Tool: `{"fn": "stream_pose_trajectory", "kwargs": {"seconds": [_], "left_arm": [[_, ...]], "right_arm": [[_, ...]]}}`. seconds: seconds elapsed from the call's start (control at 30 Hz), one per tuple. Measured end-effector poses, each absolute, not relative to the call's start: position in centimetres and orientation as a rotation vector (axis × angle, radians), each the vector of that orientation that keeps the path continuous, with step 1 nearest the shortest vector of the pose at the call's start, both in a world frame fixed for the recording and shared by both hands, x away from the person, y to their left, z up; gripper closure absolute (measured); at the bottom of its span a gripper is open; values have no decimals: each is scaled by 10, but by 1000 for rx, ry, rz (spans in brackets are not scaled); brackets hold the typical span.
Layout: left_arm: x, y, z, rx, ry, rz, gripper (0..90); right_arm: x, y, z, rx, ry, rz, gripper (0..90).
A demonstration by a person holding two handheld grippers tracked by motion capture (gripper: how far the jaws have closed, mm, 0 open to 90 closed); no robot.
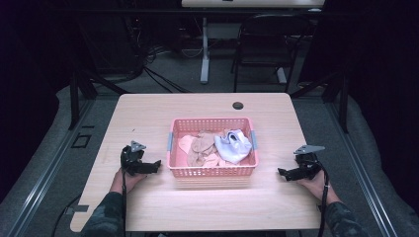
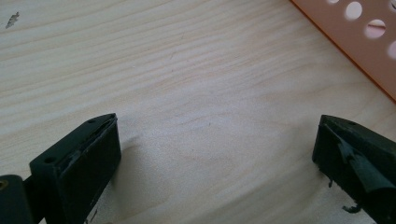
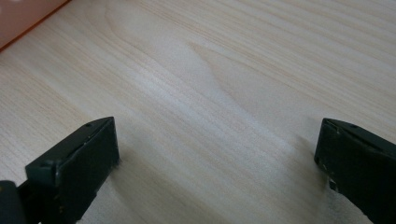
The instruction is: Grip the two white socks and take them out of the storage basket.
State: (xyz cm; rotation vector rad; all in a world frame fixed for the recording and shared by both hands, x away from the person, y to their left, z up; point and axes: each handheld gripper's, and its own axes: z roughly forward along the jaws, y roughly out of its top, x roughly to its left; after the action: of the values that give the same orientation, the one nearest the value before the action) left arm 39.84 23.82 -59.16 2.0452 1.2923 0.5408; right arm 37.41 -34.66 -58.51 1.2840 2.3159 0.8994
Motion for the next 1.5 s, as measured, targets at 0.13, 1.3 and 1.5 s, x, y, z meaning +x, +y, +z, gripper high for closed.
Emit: {"fn": "stream_pose_trajectory", "kwargs": {"seconds": [0.13, 1.3, 1.5], "left_arm": [[398, 238, -592, 2046, 1292, 541, 9], [398, 238, -591, 2048, 1291, 540, 9], [398, 238, -591, 2049, 1291, 540, 9]], "right_arm": [[374, -347, -585, 1288, 2313, 898, 0], [391, -317, -538, 1338, 2491, 684, 13], [391, -314, -522, 1354, 2486, 723, 18]]}}
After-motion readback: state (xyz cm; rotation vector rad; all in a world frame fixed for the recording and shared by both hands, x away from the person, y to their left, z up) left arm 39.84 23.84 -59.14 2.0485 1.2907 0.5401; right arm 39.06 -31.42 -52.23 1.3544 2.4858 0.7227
